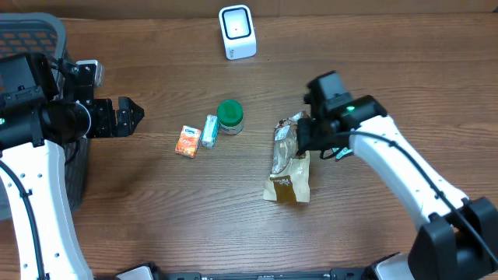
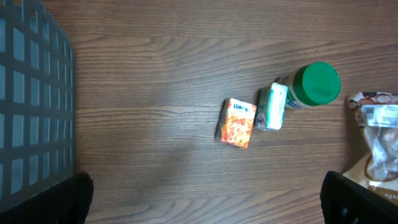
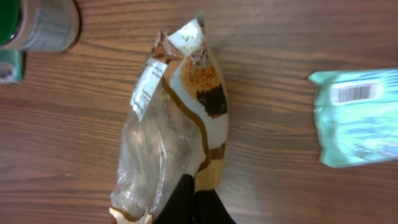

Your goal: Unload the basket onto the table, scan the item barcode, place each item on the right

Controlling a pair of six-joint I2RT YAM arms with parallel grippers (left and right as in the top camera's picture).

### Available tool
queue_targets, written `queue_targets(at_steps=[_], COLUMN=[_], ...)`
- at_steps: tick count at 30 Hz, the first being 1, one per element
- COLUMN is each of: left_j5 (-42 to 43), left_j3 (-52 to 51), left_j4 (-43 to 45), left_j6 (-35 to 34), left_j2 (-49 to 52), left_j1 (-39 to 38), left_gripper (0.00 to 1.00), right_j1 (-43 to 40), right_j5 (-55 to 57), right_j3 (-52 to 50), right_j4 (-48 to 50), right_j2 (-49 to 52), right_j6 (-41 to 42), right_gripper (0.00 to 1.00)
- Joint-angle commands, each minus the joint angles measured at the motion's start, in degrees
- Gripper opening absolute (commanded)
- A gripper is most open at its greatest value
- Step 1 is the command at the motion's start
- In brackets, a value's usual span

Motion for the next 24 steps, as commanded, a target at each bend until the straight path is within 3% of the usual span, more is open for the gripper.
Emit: queue_targets(at_steps=[1, 10, 13, 21, 24], left_j5=[-0.2, -0.2, -0.2, -0.2, -0.2], left_j3=[-0.17, -0.2, -0.2, -0.2, -0.2], left_j4=[0.04, 0.04, 0.07, 0.04, 0.04], left_j6=[0.87, 0.85, 0.87, 0.87, 0.85], left_j2=[0.11, 0.11, 0.11, 0.11, 0.11], left_j1=[0.26, 0.26, 0.26, 0.26, 0.26], left_gripper=[1.0, 1.0, 1.0, 1.0, 1.0], right_j1=[5.38, 13.81, 13.99, 11.98, 8.94], right_j5=[13.6, 15.82, 11.93, 8.94, 6.91], right_j3=[1.09, 0.94, 0.92, 0.87, 0.87], right_j4=[-2.45, -2.14, 0.09, 3.32, 3.54], right_j2=[-0.33, 7.34, 10.43, 13.31, 13.31], right_j6=[2.27, 5.75, 5.42, 5.49, 5.38], right_gripper=[0.04, 0.05, 0.16, 0.19, 0.3])
